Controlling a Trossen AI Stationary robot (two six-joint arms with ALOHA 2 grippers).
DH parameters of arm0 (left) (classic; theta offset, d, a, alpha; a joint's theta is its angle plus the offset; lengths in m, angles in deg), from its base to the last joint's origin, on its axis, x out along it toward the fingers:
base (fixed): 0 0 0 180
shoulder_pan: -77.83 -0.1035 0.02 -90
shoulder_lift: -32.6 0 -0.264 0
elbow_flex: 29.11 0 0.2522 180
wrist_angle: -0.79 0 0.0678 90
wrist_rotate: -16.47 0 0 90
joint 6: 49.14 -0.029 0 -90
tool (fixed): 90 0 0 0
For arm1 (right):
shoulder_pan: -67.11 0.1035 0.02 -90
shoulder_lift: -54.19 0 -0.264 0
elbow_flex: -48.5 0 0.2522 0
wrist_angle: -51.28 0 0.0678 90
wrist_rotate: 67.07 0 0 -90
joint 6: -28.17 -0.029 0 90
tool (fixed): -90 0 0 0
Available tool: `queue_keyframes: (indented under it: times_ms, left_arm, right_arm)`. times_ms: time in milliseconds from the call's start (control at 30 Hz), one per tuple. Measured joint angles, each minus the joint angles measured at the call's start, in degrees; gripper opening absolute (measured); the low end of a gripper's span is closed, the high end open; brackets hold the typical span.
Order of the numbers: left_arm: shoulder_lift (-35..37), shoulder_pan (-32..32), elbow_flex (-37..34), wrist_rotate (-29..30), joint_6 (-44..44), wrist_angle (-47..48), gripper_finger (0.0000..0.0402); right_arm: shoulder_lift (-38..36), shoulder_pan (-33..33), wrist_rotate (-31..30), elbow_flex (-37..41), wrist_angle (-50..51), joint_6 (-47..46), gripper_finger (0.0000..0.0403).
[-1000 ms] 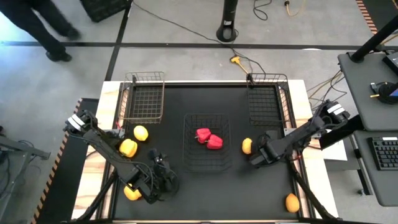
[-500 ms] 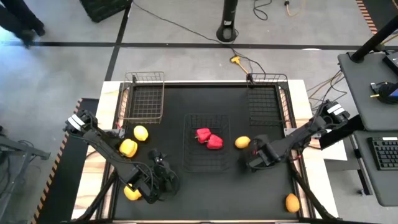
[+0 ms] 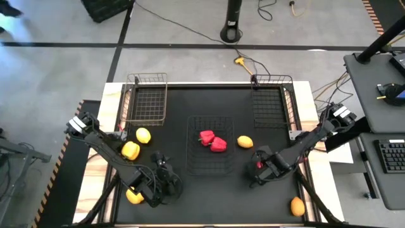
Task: Sort produce into baskets
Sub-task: Put the red bell pepper into the bottom wire basket
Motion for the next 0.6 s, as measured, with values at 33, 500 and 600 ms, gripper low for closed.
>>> queue_keyframes:
  times_ms: [33,500,600]
  left_arm:
    - [0.0,0.0,0.0,0.0,0.0,0.0,0.035]
    - [0.0,0.0,0.01,0.0,0.0,0.0,0.035]
    - [0.0,0.0,0.0,0.09,0.0,0.0,0.035]
  right_arm:
    - [0.0,0.46,0.04,0.0,-0.52,0.08,0.0347]
    - [0.01,4.22,2.46,-15.12,-2.67,17.38,0.0346]
    - [0.0,4.25,-0.11,-21.74,-4.38,26.52,0.0346]
